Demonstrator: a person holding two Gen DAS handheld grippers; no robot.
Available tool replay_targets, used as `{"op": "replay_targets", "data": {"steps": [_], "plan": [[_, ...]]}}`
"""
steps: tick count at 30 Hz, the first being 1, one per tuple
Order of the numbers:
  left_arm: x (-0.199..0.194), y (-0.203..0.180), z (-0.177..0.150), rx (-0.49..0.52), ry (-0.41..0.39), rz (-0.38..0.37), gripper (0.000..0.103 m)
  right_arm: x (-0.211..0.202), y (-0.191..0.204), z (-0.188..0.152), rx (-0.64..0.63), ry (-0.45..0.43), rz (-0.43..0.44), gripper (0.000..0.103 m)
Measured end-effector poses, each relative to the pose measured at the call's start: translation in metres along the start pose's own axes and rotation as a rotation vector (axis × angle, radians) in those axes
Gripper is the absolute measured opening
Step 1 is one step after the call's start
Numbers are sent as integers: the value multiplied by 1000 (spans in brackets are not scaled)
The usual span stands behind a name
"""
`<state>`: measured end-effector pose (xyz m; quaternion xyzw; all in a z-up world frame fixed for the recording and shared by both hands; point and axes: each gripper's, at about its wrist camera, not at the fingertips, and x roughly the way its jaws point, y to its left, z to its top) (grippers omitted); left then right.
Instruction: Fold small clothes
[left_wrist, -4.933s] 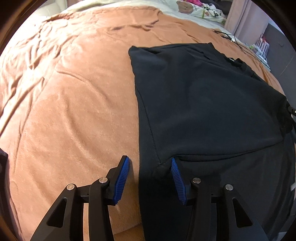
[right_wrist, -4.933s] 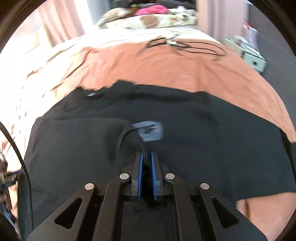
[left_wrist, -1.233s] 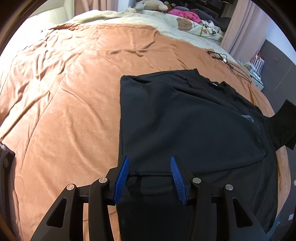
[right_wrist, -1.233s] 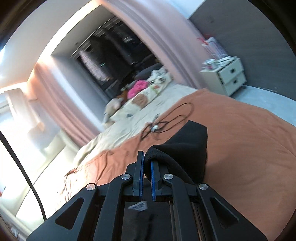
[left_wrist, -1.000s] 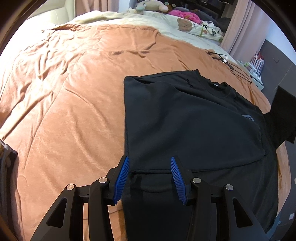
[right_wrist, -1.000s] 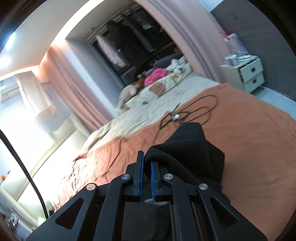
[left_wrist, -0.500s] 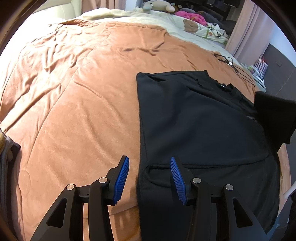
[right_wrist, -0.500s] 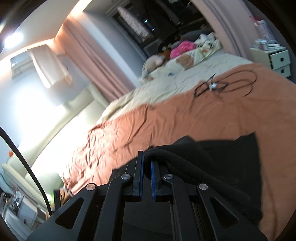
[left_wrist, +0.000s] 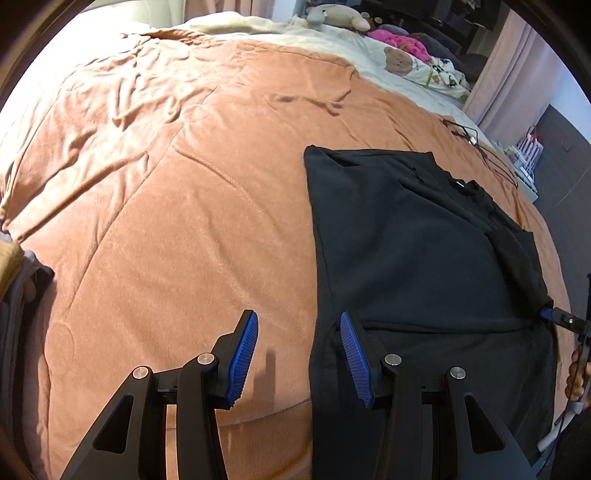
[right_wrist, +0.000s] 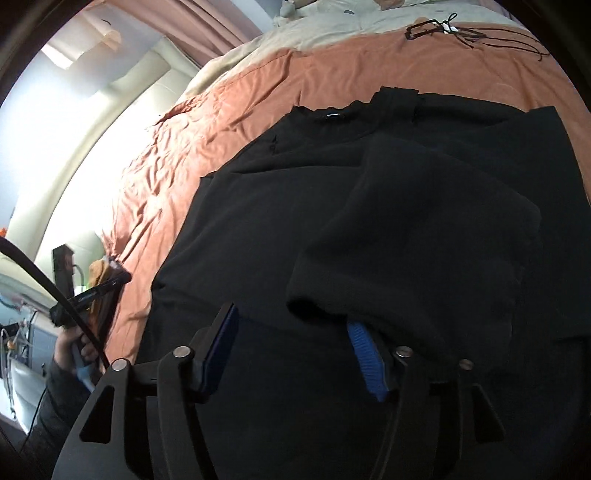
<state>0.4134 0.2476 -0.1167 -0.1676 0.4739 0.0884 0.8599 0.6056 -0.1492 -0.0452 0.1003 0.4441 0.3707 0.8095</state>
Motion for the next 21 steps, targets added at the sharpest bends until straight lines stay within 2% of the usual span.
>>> {"op": "replay_targets", "data": {"steps": [4, 9, 17, 21], "plan": [[1, -1, -4, -5, 4, -5, 49, -38, -26, -4, 22, -50, -25, 61], [1, -2, -4, -14, -2, -21, 49, -73, -71, 11, 109, -133, -153, 61], [9, 0, -4, -8, 11, -27, 49, -60, -132, 22, 339, -137, -253, 61], [10, 3, -5, -6, 10, -27, 49, -63, -138, 21, 356, -151, -329, 61]]}}
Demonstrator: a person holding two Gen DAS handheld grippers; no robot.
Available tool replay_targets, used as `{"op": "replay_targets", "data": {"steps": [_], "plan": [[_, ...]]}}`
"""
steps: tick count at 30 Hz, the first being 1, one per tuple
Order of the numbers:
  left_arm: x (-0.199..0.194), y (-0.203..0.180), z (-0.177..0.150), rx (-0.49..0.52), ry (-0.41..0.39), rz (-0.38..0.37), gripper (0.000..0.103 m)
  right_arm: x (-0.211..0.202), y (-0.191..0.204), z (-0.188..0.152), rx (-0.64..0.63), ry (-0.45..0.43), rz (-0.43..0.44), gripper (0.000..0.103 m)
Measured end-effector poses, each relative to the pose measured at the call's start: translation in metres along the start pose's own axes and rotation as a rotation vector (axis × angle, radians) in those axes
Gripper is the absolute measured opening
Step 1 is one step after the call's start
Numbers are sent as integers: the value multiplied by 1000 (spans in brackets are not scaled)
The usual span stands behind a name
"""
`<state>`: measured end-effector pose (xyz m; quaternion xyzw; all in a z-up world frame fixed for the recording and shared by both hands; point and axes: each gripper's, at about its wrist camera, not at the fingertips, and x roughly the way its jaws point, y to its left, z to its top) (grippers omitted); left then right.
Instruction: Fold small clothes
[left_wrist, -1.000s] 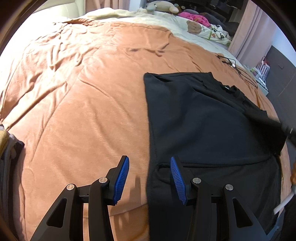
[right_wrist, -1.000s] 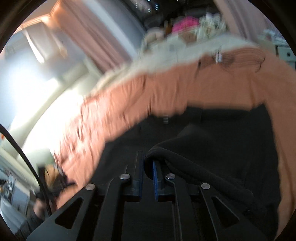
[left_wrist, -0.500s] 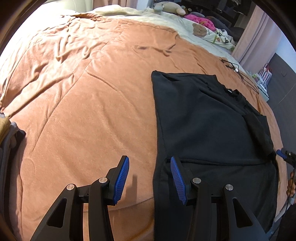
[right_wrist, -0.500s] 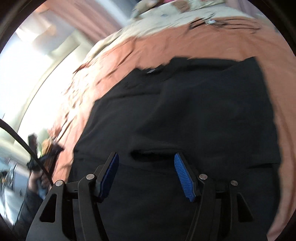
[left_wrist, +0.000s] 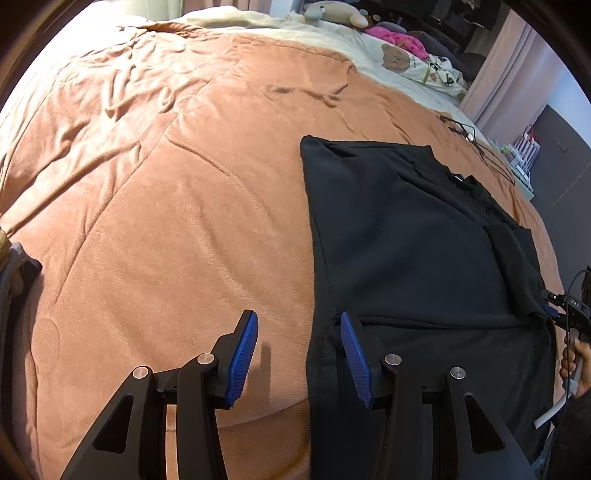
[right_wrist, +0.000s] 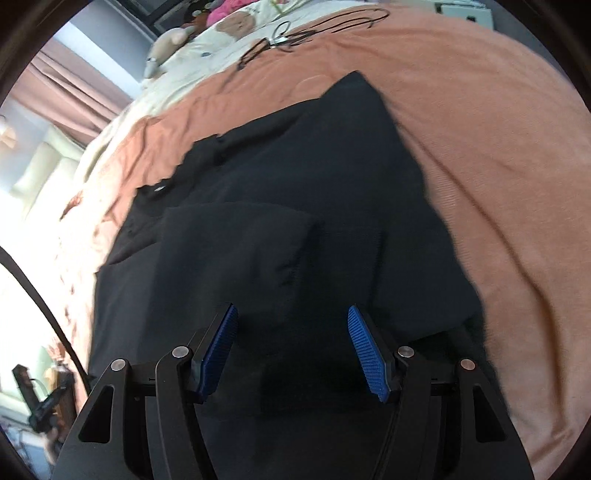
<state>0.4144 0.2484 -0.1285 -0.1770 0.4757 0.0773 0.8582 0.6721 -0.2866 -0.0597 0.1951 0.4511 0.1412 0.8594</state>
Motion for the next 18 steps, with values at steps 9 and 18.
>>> {"op": "replay_targets", "data": {"steps": [9, 18], "plan": [[-6, 12, -1, -39, -22, -20, 49, 7, -1, 5, -12, 2, -14, 61], [-16, 22, 1, -42, -30, -16, 49, 27, -2, -7, 67, 70, 132, 14]]}}
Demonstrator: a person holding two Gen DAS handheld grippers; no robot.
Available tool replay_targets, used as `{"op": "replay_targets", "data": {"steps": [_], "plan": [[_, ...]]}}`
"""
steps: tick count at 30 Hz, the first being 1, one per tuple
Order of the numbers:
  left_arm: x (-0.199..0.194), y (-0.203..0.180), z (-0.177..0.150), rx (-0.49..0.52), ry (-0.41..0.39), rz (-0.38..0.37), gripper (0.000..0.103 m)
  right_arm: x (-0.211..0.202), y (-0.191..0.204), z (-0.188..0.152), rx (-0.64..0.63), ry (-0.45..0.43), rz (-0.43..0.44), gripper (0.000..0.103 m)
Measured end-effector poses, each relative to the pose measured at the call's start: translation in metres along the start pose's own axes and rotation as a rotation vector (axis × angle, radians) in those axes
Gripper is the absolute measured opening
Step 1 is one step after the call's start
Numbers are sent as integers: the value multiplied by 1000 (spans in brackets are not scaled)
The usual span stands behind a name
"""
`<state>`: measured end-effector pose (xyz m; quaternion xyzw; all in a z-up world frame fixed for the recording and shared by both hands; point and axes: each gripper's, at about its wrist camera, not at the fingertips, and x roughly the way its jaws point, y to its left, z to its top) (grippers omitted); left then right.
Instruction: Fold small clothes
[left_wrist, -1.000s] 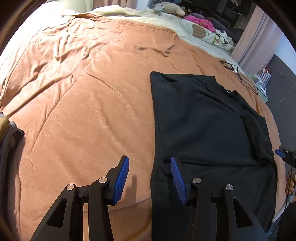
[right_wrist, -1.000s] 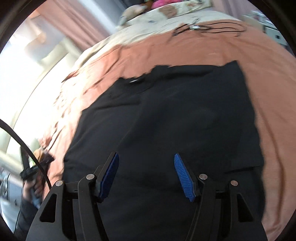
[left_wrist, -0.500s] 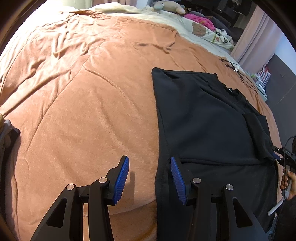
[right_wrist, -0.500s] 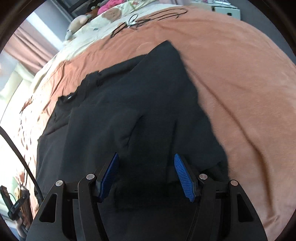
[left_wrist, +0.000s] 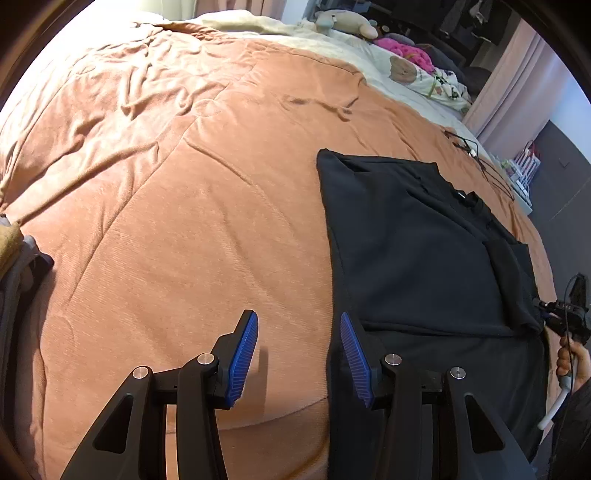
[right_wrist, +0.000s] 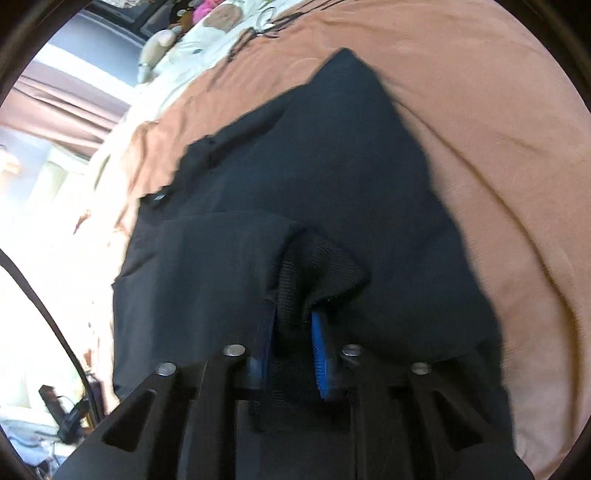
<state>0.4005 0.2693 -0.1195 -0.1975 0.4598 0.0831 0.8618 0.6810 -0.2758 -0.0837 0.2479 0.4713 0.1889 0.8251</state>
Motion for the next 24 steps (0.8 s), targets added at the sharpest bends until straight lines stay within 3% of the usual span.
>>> {"op": "replay_targets", "data": {"steps": [11, 24], "plan": [[-14, 10, 2, -34, -16, -31, 49, -20, 119, -7, -294, -56, 115, 13], [-18, 36, 10, -73, -25, -25, 49, 28, 220, -19, -395, 4, 190, 13]]}}
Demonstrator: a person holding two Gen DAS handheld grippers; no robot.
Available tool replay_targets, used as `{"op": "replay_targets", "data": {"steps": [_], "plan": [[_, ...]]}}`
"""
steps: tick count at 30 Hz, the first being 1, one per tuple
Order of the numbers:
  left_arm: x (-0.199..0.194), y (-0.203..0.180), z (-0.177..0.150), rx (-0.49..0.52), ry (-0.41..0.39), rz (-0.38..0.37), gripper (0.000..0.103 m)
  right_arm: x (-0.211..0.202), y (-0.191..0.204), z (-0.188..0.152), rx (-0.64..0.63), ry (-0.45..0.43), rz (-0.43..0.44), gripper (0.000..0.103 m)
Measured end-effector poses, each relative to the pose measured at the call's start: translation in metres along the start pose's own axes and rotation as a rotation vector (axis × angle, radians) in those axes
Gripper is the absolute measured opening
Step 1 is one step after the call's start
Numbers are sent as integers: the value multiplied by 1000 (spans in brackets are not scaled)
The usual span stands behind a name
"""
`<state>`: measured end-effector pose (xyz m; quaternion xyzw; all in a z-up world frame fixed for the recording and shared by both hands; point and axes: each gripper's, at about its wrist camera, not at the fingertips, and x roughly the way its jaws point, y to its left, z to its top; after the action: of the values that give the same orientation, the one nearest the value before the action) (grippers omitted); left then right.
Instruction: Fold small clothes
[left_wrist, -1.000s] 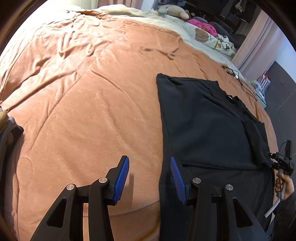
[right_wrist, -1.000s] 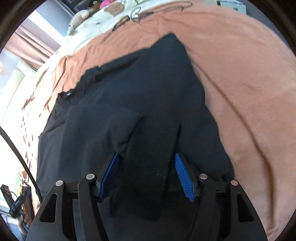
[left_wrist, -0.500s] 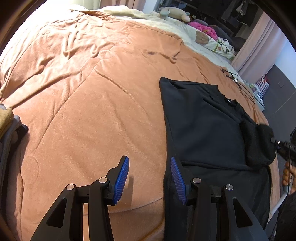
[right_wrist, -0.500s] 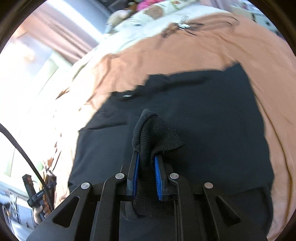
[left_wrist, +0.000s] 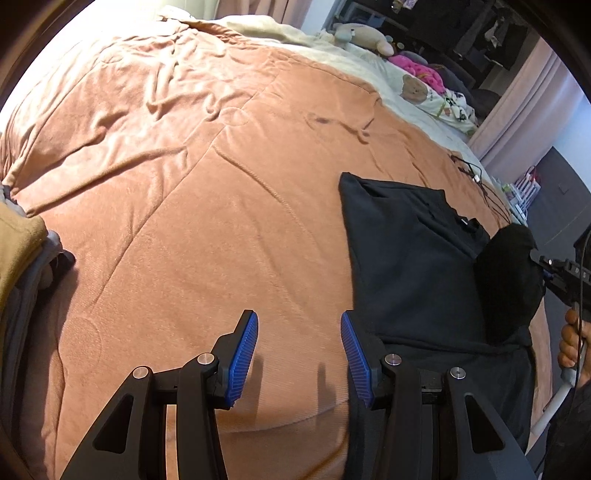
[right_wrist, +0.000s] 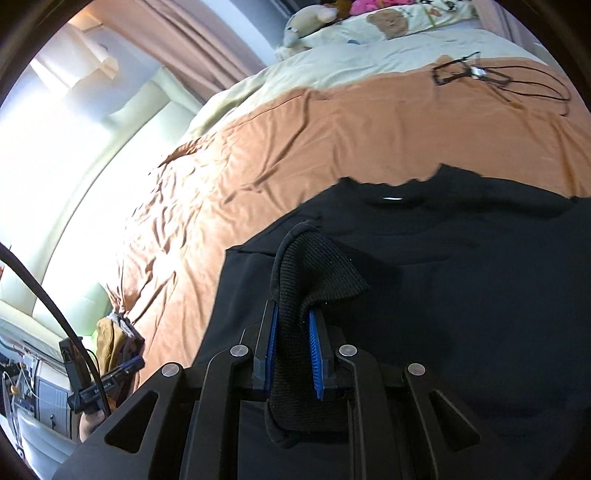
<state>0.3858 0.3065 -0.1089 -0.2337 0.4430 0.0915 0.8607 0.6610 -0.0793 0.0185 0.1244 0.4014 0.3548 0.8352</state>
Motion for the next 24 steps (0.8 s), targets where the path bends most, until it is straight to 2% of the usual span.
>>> {"op": "replay_targets", "data": {"steps": [4, 7, 8, 9, 10, 11, 15, 24], "plan": [[4, 4, 1, -3, 5, 4, 49, 33, 19, 5, -4, 16, 8, 14], [5, 5, 2, -2, 0, 7, 49, 47, 25, 7, 8, 28, 16, 23], [4, 5, 2, 2, -4, 10, 49, 52, 27, 7, 22, 42, 50, 37], [4, 3, 2, 7, -11, 14, 49, 56, 27, 7, 33, 48, 78, 58], [2, 2, 2, 13, -19, 16, 49, 56, 25, 6, 37, 46, 89, 66], [2, 0, 2, 17, -25, 15, 49, 55, 22, 5, 29, 49, 60, 72], [8, -11, 5, 23, -17, -7, 49, 48, -6, 3, 73, 41, 33, 72], [37, -65, 11, 87, 25, -48, 49, -14, -93, -7, 134, -10, -142, 72]]}}
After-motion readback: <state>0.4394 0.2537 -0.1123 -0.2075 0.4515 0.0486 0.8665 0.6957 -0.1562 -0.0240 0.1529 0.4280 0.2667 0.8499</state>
